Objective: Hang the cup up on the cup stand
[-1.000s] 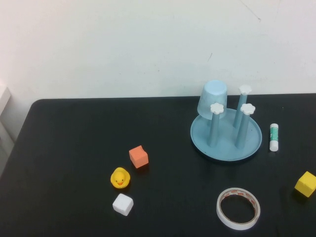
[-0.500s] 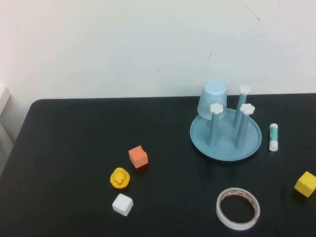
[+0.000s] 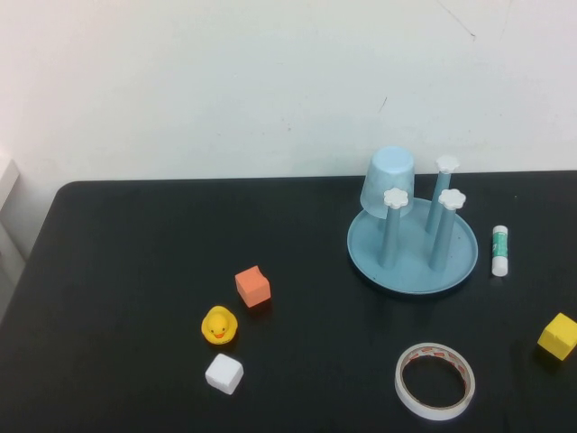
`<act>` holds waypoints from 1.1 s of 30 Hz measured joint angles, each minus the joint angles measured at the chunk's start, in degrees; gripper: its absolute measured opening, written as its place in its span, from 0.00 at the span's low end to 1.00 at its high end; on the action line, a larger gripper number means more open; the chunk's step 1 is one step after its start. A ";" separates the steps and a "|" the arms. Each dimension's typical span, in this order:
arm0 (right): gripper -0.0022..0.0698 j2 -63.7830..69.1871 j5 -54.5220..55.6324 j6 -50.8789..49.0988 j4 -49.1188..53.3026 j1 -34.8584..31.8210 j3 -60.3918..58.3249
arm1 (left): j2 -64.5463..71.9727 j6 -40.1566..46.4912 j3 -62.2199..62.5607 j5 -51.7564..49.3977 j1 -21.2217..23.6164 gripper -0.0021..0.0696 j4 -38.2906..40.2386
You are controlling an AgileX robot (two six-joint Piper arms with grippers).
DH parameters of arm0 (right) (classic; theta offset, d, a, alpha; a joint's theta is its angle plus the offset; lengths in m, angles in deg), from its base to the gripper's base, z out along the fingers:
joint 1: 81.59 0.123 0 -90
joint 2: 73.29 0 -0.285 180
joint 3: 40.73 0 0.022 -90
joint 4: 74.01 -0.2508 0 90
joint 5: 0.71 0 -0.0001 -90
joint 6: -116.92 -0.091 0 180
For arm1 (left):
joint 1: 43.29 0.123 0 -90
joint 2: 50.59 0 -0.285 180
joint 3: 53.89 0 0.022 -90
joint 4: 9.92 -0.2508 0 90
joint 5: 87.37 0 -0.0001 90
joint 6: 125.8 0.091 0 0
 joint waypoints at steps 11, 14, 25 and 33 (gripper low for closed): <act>0.03 0.00 0.00 0.00 0.00 0.00 0.00 | 0.00 2.06 0.00 0.00 0.12 0.03 0.00; 0.03 0.00 0.00 0.00 0.00 0.00 0.00 | 0.00 2.12 0.00 0.00 0.12 0.03 0.00; 0.03 0.00 0.00 0.00 0.00 0.00 0.00 | 0.00 1.47 0.00 -0.22 0.12 0.03 0.00; 0.03 0.00 0.00 0.00 -0.02 0.00 0.00 | 0.00 -1.84 0.00 -0.22 -0.11 0.03 0.00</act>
